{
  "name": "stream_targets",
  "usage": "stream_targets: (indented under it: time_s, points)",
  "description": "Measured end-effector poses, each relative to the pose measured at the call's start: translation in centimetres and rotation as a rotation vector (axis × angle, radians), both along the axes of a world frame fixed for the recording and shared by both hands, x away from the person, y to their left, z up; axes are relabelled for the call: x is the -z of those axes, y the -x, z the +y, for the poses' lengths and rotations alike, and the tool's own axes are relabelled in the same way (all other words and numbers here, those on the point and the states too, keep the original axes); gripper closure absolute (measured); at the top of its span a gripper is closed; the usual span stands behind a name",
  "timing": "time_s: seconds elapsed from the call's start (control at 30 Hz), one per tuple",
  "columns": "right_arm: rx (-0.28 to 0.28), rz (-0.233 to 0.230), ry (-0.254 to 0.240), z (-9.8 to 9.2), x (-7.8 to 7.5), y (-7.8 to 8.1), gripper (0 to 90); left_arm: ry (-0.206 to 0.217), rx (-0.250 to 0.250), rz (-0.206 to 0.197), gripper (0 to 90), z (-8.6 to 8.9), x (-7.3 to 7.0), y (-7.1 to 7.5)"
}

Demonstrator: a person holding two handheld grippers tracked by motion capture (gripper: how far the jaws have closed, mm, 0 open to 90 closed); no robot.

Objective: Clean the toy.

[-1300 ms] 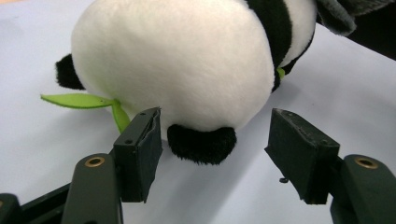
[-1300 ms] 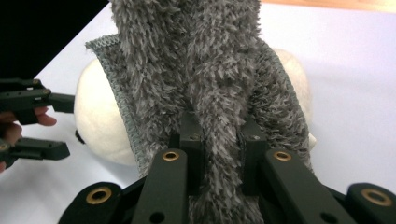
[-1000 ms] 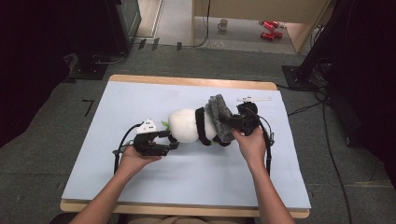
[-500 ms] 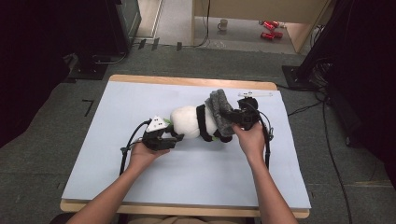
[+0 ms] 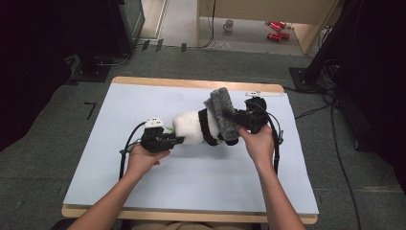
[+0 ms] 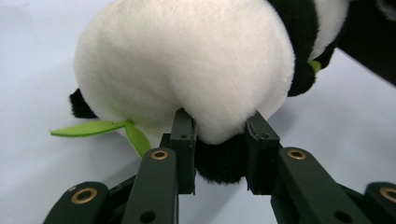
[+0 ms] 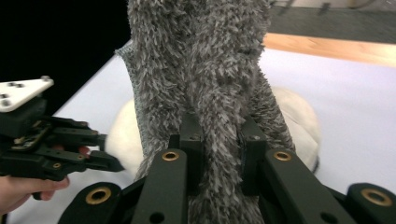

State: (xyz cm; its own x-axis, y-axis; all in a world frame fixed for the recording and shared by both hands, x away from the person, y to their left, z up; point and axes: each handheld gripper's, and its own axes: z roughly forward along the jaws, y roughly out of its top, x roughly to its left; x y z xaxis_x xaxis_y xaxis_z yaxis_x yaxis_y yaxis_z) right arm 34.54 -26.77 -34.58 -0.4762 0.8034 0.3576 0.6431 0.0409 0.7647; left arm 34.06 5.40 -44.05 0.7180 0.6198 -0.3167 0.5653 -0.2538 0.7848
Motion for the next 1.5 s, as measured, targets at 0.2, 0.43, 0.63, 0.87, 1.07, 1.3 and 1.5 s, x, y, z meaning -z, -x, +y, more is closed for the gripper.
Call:
stream_targets:
  time_s: [0.2,0.43,0.63,0.87,1.07,1.3,1.5]
  points:
    - [-0.083,-0.021,-0.005,2.3,-1.7,1.4,77.4,0.056,-0.017,0.1,69.3,0.8,-1.7,1.7]
    - [-0.177,-0.002,-0.003,5.8,-1.4,2.3,77.4,0.039,-0.048,0.064,68.3,0.4,-0.9,1.7]
    - [-0.219,0.053,0.003,8.3,0.9,2.2,77.4,0.044,-0.067,0.03,67.9,0.1,-1.0,1.9]
    - [-0.233,0.075,0.02,10.1,3.2,2.1,77.3,0.032,-0.07,0.011,67.9,-0.6,-1.2,2.4]
    - [-0.225,0.039,0.106,9.7,4.2,1.6,77.6,0.003,-0.061,0.032,68.1,-1.0,-0.4,2.0]
    - [-0.134,0.021,0.186,7.3,4.0,1.0,78.4,0.019,-0.055,0.048,68.5,-0.5,0.0,1.5]
    - [-0.111,0.018,0.204,5.9,3.6,0.8,78.7,0.022,-0.042,0.034,68.5,-0.8,0.1,1.6]
